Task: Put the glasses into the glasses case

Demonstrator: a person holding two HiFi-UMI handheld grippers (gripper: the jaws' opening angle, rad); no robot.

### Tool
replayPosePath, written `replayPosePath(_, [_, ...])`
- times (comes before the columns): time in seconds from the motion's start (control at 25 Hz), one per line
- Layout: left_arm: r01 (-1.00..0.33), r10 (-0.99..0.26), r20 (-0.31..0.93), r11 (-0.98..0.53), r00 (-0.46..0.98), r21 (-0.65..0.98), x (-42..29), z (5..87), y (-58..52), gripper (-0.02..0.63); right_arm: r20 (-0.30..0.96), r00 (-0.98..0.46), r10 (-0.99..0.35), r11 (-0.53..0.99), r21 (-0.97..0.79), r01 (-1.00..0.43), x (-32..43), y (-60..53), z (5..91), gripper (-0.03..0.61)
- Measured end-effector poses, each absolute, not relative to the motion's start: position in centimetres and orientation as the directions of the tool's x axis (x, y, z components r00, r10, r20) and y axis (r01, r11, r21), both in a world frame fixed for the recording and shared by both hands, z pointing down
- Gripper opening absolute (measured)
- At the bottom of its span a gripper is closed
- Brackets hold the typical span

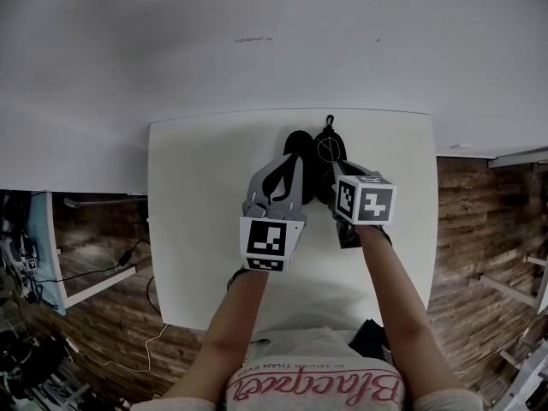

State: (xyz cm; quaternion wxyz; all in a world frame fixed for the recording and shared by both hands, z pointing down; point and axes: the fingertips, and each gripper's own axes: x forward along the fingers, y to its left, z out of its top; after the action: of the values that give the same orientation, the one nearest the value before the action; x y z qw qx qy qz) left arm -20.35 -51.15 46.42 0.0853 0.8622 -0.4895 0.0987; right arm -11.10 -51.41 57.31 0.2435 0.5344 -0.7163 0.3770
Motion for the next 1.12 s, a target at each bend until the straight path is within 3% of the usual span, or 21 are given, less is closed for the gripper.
replayPosePath(0.48, [-0.858, -0.821, 0.264, -0.512, 0.505, 0.048, -20.3, 46.7, -50.7, 0.008, 0.726, -0.248, -0.641, 0.163, -0.188, -0.969, -10.6, -51.7, 57.5, 0.018])
replayPosePath(1.12, [-0.837, -0.823, 0.174, -0.548, 0.541, 0.007, -19.5, 41.4, -47.3, 0.006, 0.538, -0.320, -0.779, 0.271, -0.171, -0.947, -11.4, -48.1, 50.0, 0.011])
